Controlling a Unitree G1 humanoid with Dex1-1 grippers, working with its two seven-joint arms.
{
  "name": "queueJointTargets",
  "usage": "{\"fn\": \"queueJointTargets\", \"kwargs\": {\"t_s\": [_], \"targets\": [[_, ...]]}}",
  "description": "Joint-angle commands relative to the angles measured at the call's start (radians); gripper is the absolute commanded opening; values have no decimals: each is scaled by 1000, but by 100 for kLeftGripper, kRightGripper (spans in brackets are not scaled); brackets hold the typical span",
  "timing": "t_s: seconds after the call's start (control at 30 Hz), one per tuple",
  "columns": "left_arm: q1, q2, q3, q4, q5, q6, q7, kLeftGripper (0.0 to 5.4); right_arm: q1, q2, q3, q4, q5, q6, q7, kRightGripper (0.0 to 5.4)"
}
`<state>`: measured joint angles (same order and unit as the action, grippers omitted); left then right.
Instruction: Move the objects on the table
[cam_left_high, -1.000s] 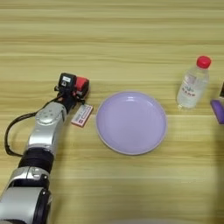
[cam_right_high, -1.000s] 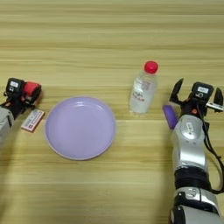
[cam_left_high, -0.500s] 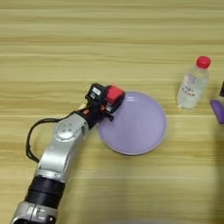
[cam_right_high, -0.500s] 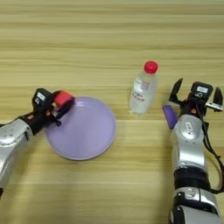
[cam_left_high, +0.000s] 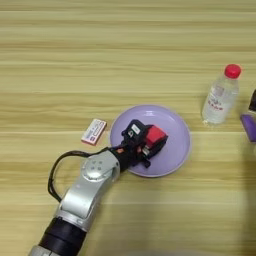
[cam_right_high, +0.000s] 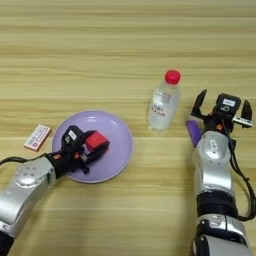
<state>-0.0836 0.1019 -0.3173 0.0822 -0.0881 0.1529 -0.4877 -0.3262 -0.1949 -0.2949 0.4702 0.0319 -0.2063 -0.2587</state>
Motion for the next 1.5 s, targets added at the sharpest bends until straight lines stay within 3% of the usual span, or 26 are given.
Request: {"fn": "queueJointTargets", "kwargs": {"t_s": [0.03, 0.1, 0.67, 0.9, 1.17, 1.23, 1.5], "targets": [[-6, 10, 12, 36, 19, 16, 14, 225, 2, 2, 0, -14, -3, 16, -7, 540], [-12, 16, 11, 36, 30, 8, 19, 225, 2, 2, 0, -14, -3, 16, -7, 540], [-38, 32, 48, -60, 20, 26, 28, 391, 4, 1, 1, -18, -4, 18, -5, 540], [-42, 27, 65, -127, -9, 48, 26, 462, 3, 2, 1, -16, -5, 17, -6, 540], [-185, 35, 297, -1, -84, 3, 126, 535, 3, 4, 2, -14, -7, 16, -7, 540], [-217, 54, 332, 66, -54, -44, 168, 538, 3, 4, 2, -15, -8, 16, -7, 540], [-299, 87, 428, 323, -50, -187, 234, 538, 10, 1, 5, -22, -14, 15, -3, 540]]}}
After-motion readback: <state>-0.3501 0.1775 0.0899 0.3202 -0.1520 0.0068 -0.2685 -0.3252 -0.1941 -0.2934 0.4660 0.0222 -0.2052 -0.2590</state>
